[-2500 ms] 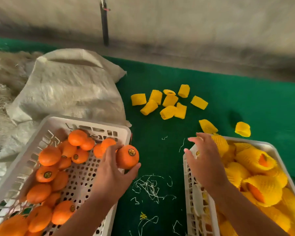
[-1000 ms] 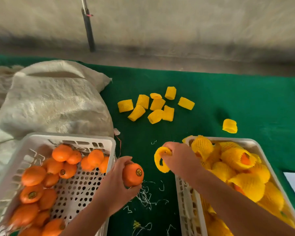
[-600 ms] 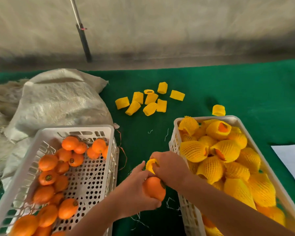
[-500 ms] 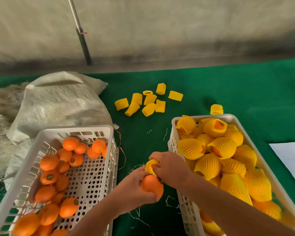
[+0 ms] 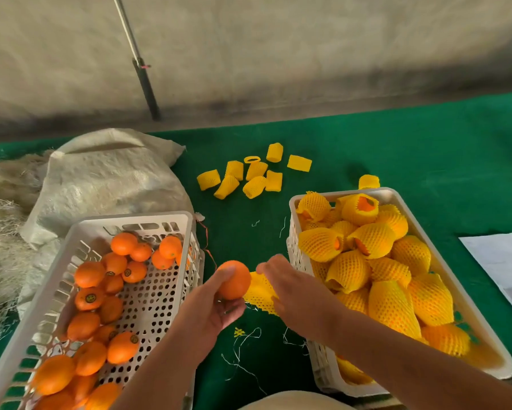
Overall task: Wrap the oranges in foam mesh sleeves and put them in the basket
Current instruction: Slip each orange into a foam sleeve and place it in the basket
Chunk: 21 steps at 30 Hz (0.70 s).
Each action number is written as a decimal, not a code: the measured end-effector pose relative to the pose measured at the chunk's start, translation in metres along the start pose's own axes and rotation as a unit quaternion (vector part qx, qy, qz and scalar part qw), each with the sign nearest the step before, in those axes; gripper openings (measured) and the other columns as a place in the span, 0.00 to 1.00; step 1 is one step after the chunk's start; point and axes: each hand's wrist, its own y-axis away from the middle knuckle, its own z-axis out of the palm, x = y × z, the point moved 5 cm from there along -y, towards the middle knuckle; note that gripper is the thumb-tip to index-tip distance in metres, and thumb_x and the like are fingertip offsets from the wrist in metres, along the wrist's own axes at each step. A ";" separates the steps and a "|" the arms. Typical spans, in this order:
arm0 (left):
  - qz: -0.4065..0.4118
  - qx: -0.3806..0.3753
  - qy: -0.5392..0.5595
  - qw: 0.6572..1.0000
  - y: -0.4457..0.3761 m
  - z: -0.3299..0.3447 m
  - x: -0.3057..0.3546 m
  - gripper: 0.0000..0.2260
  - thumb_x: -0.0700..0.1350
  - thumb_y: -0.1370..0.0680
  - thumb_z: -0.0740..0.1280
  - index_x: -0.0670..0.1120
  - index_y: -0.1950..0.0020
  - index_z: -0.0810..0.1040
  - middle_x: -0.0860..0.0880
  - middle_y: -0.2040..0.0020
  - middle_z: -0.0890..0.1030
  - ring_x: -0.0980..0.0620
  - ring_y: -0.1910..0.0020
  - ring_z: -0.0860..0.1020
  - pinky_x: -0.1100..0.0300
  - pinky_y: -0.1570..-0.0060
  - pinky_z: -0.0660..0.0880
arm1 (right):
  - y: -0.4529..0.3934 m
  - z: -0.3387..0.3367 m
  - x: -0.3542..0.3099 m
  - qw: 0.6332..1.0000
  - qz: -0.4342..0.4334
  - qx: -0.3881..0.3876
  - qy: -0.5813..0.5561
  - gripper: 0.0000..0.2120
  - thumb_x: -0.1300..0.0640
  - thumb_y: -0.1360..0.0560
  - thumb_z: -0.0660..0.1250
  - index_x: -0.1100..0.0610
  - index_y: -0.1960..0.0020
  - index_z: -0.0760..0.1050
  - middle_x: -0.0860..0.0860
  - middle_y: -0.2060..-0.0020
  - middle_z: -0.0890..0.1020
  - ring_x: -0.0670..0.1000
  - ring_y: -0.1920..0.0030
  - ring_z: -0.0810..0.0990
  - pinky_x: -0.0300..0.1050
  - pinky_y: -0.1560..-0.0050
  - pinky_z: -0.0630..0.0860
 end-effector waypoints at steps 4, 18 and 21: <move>-0.007 0.038 0.093 0.995 0.002 0.006 0.004 0.29 0.49 0.35 0.81 0.44 0.37 0.78 0.38 0.40 0.79 0.43 0.60 0.84 0.55 0.66 0.83 | 0.012 -0.003 -0.013 0.992 -0.072 -0.057 0.085 0.32 0.66 0.32 0.75 0.47 0.35 0.67 0.55 0.27 0.64 0.51 0.68 0.79 0.42 0.72 0.77; 0.160 0.062 -0.193 0.966 0.008 0.024 -0.007 0.29 0.60 0.35 0.83 0.45 0.42 0.83 0.45 0.53 0.86 0.48 0.57 0.87 0.58 0.61 0.83 | -0.001 0.014 0.010 0.983 0.134 -0.007 -0.129 0.23 0.56 0.25 0.70 0.46 0.32 0.70 0.43 0.45 0.68 0.47 0.50 0.76 0.36 0.54 0.76; 0.239 0.056 -0.356 0.902 0.013 0.026 -0.009 0.30 0.61 0.34 0.82 0.51 0.36 0.80 0.51 0.48 0.83 0.49 0.53 0.84 0.56 0.59 0.84 | -0.005 0.006 0.018 0.979 0.144 0.003 -0.147 0.31 0.51 0.25 0.74 0.48 0.26 0.66 0.44 0.41 0.66 0.45 0.47 0.75 0.33 0.52 0.73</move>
